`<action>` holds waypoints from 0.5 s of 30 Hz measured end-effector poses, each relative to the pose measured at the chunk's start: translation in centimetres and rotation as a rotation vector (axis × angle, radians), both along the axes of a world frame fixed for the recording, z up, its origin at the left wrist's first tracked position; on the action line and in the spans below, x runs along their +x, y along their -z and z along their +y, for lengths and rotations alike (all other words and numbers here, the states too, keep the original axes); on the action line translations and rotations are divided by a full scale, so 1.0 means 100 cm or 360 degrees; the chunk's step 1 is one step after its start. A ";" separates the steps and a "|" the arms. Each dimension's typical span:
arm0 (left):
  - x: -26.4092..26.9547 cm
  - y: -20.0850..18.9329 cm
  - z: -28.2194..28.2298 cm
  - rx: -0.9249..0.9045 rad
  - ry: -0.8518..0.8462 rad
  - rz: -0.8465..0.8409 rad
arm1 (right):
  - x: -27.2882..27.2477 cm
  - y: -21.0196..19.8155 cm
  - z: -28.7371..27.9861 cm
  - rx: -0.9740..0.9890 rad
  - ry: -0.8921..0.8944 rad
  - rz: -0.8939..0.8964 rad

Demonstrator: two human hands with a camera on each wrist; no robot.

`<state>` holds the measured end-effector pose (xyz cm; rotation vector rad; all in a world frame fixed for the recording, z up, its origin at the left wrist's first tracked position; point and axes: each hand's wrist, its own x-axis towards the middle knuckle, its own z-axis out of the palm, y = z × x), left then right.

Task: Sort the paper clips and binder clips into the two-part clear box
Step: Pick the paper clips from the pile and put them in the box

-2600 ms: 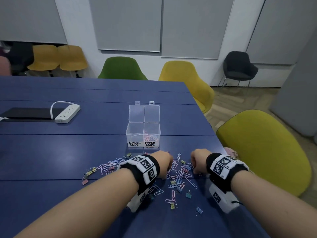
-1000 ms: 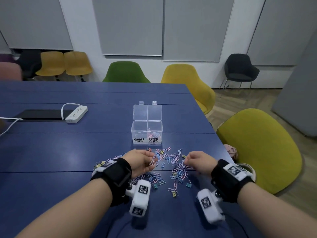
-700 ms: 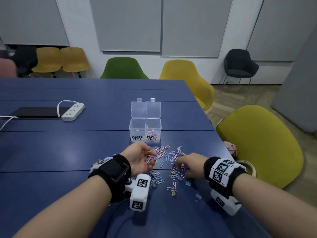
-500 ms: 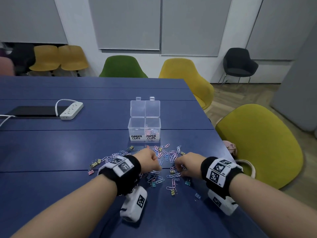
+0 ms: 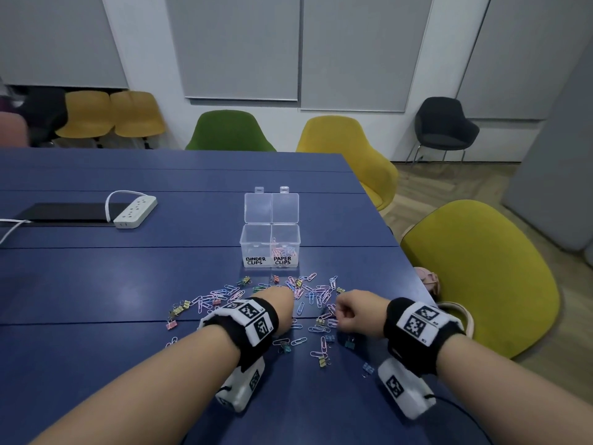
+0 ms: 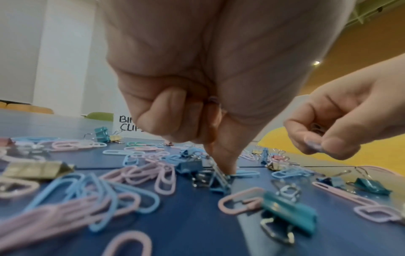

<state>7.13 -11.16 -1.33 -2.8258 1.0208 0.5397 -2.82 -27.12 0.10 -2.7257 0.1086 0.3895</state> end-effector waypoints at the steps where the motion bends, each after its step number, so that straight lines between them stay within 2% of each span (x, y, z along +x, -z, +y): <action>1: 0.000 -0.001 0.001 0.0005 0.0013 0.0019 | -0.002 -0.001 -0.004 0.0145 0.0064 -0.0037; 5: -0.003 -0.006 0.006 0.0011 0.0035 0.0066 | -0.012 -0.001 -0.015 0.0840 0.0464 -0.0212; 8: -0.001 -0.011 0.016 -0.0360 -0.0162 0.0393 | -0.019 0.004 -0.018 0.1538 0.0784 -0.0313; 9: -0.001 -0.013 0.020 -0.0613 -0.0324 0.0632 | -0.022 0.005 -0.020 0.1756 0.0855 -0.0305; 10: 0.000 -0.014 0.025 -0.0952 -0.0548 0.0988 | -0.024 0.006 -0.021 0.1955 0.0892 -0.0282; 12: 0.002 -0.017 0.033 -0.1617 -0.1020 0.1850 | -0.027 0.005 -0.023 0.2329 0.0943 -0.0228; 13: 0.005 -0.020 0.037 -0.1807 -0.1178 0.2183 | -0.027 0.005 -0.023 0.2511 0.0969 -0.0215; 14: 0.007 -0.023 0.040 -0.1914 -0.1256 0.2369 | -0.027 0.005 -0.024 0.2659 0.0997 -0.0218; 15: 0.007 -0.026 0.042 -0.1986 -0.1289 0.2441 | -0.027 0.004 -0.023 0.2741 0.1036 -0.0208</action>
